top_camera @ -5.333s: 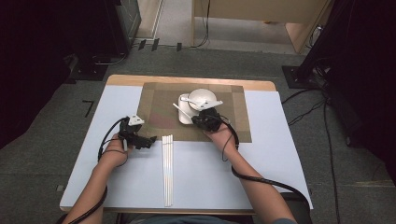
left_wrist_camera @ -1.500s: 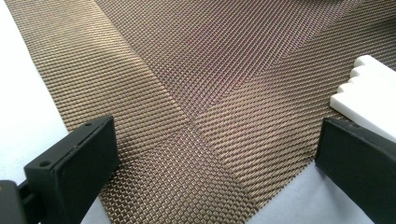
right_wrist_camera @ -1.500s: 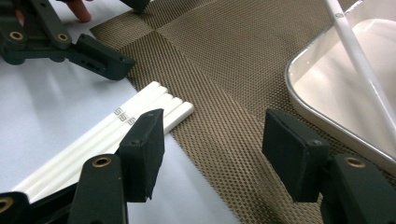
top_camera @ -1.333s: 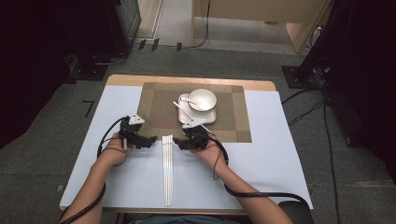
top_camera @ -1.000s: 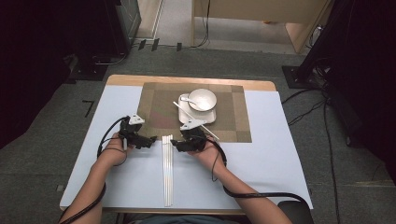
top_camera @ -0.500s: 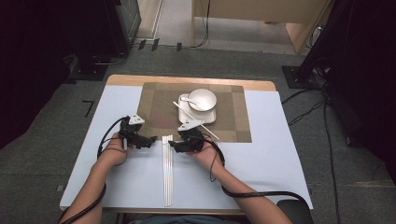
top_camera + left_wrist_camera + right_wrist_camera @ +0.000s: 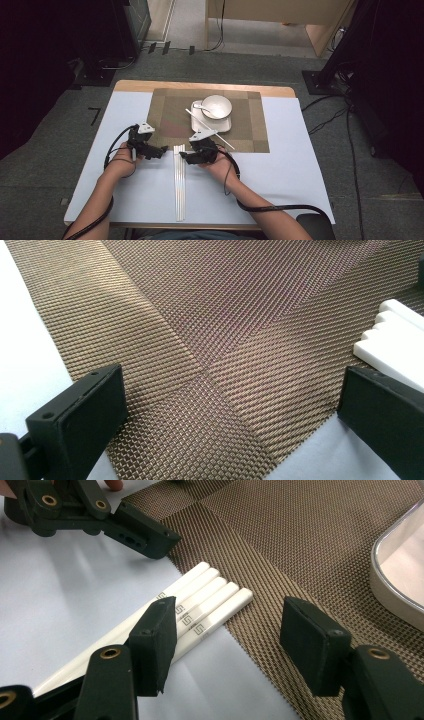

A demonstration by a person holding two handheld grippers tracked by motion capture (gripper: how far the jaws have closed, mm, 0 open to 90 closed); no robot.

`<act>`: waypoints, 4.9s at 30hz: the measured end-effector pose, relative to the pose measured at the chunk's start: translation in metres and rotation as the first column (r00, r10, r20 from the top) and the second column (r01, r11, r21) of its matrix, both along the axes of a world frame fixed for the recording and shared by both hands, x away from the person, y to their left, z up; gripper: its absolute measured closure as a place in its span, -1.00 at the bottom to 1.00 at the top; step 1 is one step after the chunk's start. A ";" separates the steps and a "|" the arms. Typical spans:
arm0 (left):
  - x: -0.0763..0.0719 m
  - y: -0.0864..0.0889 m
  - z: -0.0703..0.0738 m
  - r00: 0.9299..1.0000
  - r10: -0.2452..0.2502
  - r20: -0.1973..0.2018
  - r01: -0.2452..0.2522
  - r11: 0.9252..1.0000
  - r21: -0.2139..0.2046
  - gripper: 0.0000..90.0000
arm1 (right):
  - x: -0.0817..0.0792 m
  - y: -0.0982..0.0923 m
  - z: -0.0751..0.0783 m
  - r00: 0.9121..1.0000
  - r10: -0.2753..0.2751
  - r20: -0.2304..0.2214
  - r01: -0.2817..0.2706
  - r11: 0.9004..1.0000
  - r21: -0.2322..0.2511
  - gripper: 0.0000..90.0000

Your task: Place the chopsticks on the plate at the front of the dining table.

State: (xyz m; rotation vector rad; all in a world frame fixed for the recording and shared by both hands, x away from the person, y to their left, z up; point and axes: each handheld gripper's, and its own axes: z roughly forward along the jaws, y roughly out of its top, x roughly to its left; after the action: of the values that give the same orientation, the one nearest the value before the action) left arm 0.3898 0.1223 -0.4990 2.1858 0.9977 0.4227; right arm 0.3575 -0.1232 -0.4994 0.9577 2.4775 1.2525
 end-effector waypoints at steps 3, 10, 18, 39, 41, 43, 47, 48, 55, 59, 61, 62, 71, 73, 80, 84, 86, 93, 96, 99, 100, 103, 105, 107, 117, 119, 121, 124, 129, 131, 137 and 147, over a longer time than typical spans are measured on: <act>0.000 0.000 0.000 1.000 0.001 0.000 -0.001 1.000 -0.001 -1.00 | 0.000 0.000 0.000 1.000 0.002 -0.001 -0.002 1.000 -0.002 -0.10; 0.000 0.000 0.000 1.000 0.000 0.000 0.000 1.000 0.000 -1.00 | 0.000 0.000 0.000 1.000 0.003 -0.006 -0.003 1.000 -0.005 0.00; 0.000 0.000 0.000 1.000 0.000 0.000 0.000 1.000 0.000 -1.00 | -0.001 -0.001 0.000 1.000 0.002 0.019 -0.001 0.999 -0.034 0.17; 0.000 0.000 0.000 1.000 0.000 0.000 0.000 1.000 0.000 -1.00 | 0.001 -0.007 0.000 0.999 -0.016 0.040 0.018 0.999 -0.046 0.64; 0.000 0.000 0.000 1.000 0.000 0.000 0.000 1.000 0.000 -1.00 | 0.002 -0.008 0.000 0.999 -0.020 0.035 0.021 0.999 -0.043 0.68; 0.000 0.000 0.000 1.000 0.000 0.001 0.000 1.000 0.000 -1.00 | 0.002 -0.009 0.000 0.999 -0.025 0.031 0.027 0.999 -0.038 0.75; 0.000 0.000 0.000 1.000 0.001 0.002 -0.001 1.000 0.000 -1.00 | 0.005 -0.011 0.000 0.999 -0.028 0.017 0.028 0.999 -0.035 0.84; 0.000 0.000 0.000 1.000 0.001 0.002 -0.001 1.000 0.000 -1.00 | 0.005 -0.011 0.001 1.000 -0.028 0.011 0.028 0.999 -0.033 0.85; 0.000 0.000 0.000 1.000 0.001 0.003 -0.001 1.000 0.001 -1.00 | 0.012 -0.013 0.002 0.999 -0.038 0.003 0.038 0.999 -0.036 0.85; -0.001 0.000 0.000 1.000 0.003 0.004 -0.003 1.000 0.001 -1.00 | 0.018 -0.014 0.002 0.999 -0.053 -0.001 0.053 0.998 -0.030 0.85; -0.001 0.000 0.000 1.000 0.004 0.005 -0.004 1.000 0.000 -1.00 | 0.020 -0.015 0.001 0.998 -0.058 -0.002 0.058 0.998 -0.029 0.85; -0.001 -0.001 0.000 1.000 0.005 0.006 -0.005 1.000 0.000 -1.00 | 0.021 -0.015 0.001 0.998 -0.060 -0.004 0.060 0.998 -0.029 0.85; -0.004 -0.001 0.000 1.000 0.025 0.013 -0.025 1.000 0.002 -1.00 | 0.029 -0.012 0.002 0.998 -0.065 0.000 0.065 0.997 -0.031 0.85; -0.004 -0.001 0.000 1.000 0.027 0.013 -0.027 1.000 0.002 -1.00 | 0.030 -0.011 0.002 0.998 -0.064 0.003 0.064 0.997 -0.032 0.85; -0.004 -0.001 -0.001 1.000 0.028 0.011 -0.028 1.000 0.000 -1.00 | 0.030 -0.010 0.001 0.998 -0.060 0.011 0.060 0.998 -0.036 0.80; -0.004 -0.001 -0.001 1.000 0.028 0.010 -0.028 1.000 0.001 -1.00 | 0.031 -0.011 0.002 0.998 -0.061 0.014 0.061 0.998 -0.029 0.72; -0.004 -0.001 -0.001 1.000 0.028 0.009 -0.028 1.000 0.000 -1.00 | 0.030 -0.011 0.004 0.998 -0.061 0.017 0.062 0.998 -0.021 0.67; -0.003 -0.001 -0.001 1.000 0.029 0.009 -0.029 1.000 -0.001 -1.00 | 0.027 -0.013 0.006 0.998 -0.056 0.022 0.056 0.998 -0.001 0.48; -0.003 -0.001 -0.001 1.000 0.029 0.007 -0.029 1.000 -0.002 -1.00 | 0.025 -0.014 0.007 0.999 -0.049 0.016 0.049 0.999 0.006 0.40; -0.003 -0.001 0.000 1.000 0.029 0.007 -0.029 1.000 -0.002 -1.00 | 0.024 -0.015 0.007 0.999 -0.044 0.002 0.044 0.999 0.022 0.31; -0.003 -0.001 -0.001 1.000 0.029 0.007 -0.029 1.000 -0.003 -1.00 | 0.023 -0.015 0.008 0.999 -0.042 -0.008 0.042 0.999 0.030 0.29; -0.003 -0.001 0.000 1.000 0.029 0.006 -0.028 1.000 -0.002 -1.00 | 0.020 -0.017 0.008 0.999 -0.035 -0.004 0.035 0.999 0.031 0.24; -0.003 -0.001 0.000 1.000 0.028 0.006 -0.028 1.000 -0.002 -1.00 | 0.018 -0.018 0.009 0.999 -0.033 0.002 0.033 0.999 0.020 0.23; -0.003 -0.001 -0.001 1.000 0.029 0.006 -0.029 1.000 -0.003 -1.00 | 0.016 -0.019 0.010 1.000 -0.026 0.018 0.025 1.000 0.005 0.22; -0.003 -0.001 0.000 1.000 0.028 0.004 -0.028 1.000 -0.003 -1.00 | 0.011 -0.027 0.010 0.999 -0.039 -0.004 0.039 0.999 0.032 0.21; -0.003 -0.001 0.000 1.000 0.028 0.004 -0.028 1.000 -0.003 -1.00 | 0.010 -0.028 0.010 0.999 -0.041 -0.003 0.041 0.999 0.031 0.21; -0.003 -0.001 0.000 1.000 0.028 0.004 -0.028 1.000 -0.003 -1.00 | 0.009 -0.029 0.011 0.999 -0.041 -0.001 0.041 0.999 0.033 0.21; -0.003 -0.001 0.000 1.000 0.028 0.004 -0.028 1.000 -0.004 -1.00 | 0.008 -0.031 0.012 0.999 -0.045 -0.005 0.045 0.998 0.038 0.21; -0.003 -0.001 0.000 1.000 0.029 0.004 -0.029 1.000 -0.005 -1.00 | 0.006 -0.035 0.013 0.999 -0.049 -0.002 0.049 0.998 0.042 0.23; -0.003 -0.001 0.000 1.000 0.029 0.004 -0.029 1.000 -0.004 -1.00 | 0.005 -0.037 0.013 0.999 -0.051 -0.002 0.052 0.998 0.044 0.24; -0.003 -0.001 0.000 1.000 0.028 0.003 -0.028 1.000 -0.005 -1.00 | 0.002 -0.041 0.013 0.998 -0.062 -0.010 0.062 0.997 0.050 0.30; -0.003 -0.001 0.000 1.000 0.029 0.002 -0.029 1.000 -0.003 -1.00 | -0.005 -0.045 0.013 0.997 -0.070 -0.011 0.071 0.996 0.051 0.32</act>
State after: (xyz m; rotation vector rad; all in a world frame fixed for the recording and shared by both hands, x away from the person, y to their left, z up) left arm 0.3870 0.1210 -0.4993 2.1695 1.0296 0.4366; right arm 0.3522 -0.1679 -0.4863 1.0562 2.4073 1.2977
